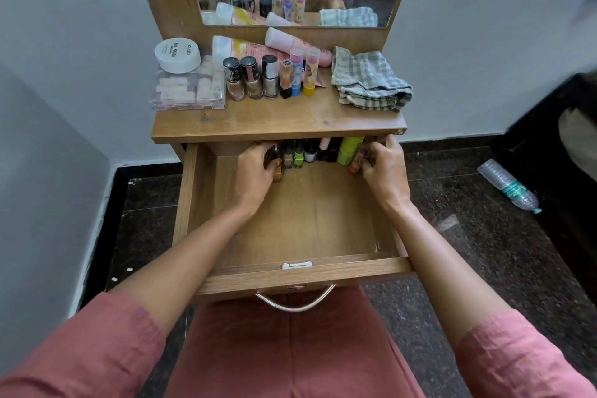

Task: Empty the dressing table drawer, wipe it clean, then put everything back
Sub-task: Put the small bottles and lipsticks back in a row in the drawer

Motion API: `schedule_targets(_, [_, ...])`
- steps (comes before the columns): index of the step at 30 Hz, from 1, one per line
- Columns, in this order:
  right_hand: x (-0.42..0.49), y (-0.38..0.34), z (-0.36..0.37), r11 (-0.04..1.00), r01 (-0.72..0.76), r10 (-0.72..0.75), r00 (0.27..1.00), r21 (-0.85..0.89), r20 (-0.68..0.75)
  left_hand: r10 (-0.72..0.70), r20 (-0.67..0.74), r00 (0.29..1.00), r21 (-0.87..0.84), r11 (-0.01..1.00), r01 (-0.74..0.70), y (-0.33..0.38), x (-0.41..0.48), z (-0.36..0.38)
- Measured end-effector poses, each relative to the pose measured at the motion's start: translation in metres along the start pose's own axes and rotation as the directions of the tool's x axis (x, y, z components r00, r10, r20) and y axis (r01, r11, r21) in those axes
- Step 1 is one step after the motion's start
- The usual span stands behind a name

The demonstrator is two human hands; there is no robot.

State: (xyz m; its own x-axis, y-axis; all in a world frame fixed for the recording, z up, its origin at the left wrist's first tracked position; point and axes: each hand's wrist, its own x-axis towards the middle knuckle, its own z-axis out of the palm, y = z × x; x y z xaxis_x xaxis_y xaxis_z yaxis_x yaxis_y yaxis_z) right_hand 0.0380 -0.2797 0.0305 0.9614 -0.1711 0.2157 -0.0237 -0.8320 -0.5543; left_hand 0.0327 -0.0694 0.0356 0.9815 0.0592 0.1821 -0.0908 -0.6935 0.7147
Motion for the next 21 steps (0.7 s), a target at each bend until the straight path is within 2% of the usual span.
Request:
schedule_targets(5, [0.000,-0.001,0.000,0.999,-0.031,0.032,0.999,0.028,-0.020,-0.151,0.092,0.984,0.015,0.989,0.150,-0.015,0.005,0.008])
schedule_targets(11, [-0.003,-0.001,0.003,0.998,-0.055,0.057,0.997,0.044,-0.048,-0.166,0.253,0.953,-0.019,0.984,0.177,-0.015,0.010,0.010])
schedule_targets(21, [-0.005,-0.002,0.003,0.993,-0.059,0.066,0.996,0.098,-0.065,-0.215,0.120,0.969,-0.037,0.975,0.221,-0.009,0.018,0.020])
